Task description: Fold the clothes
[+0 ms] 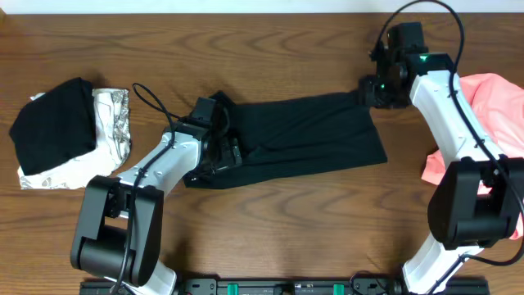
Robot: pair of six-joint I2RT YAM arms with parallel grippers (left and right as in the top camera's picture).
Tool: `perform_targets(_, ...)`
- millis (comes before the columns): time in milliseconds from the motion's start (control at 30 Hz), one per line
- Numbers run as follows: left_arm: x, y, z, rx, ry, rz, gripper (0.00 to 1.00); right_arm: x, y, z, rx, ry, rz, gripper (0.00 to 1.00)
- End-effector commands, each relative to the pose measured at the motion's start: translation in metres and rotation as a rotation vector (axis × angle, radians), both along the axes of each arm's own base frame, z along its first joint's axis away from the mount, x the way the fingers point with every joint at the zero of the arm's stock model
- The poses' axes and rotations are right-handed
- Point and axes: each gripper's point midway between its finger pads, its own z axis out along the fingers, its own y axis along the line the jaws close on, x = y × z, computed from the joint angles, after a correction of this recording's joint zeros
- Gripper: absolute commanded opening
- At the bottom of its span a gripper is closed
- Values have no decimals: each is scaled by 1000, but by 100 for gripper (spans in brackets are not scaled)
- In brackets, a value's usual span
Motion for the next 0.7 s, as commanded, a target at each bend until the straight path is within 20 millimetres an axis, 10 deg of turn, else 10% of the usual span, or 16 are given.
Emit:
perform_targets(0, -25, 18, -26, 62, 104, 29, 91, -4, -14, -5, -20, 26, -36, 60)
perform_targets(667, -25, 18, -26, 62, 104, 29, 91, -15, -23, -8, -21, 76, -55, 59)
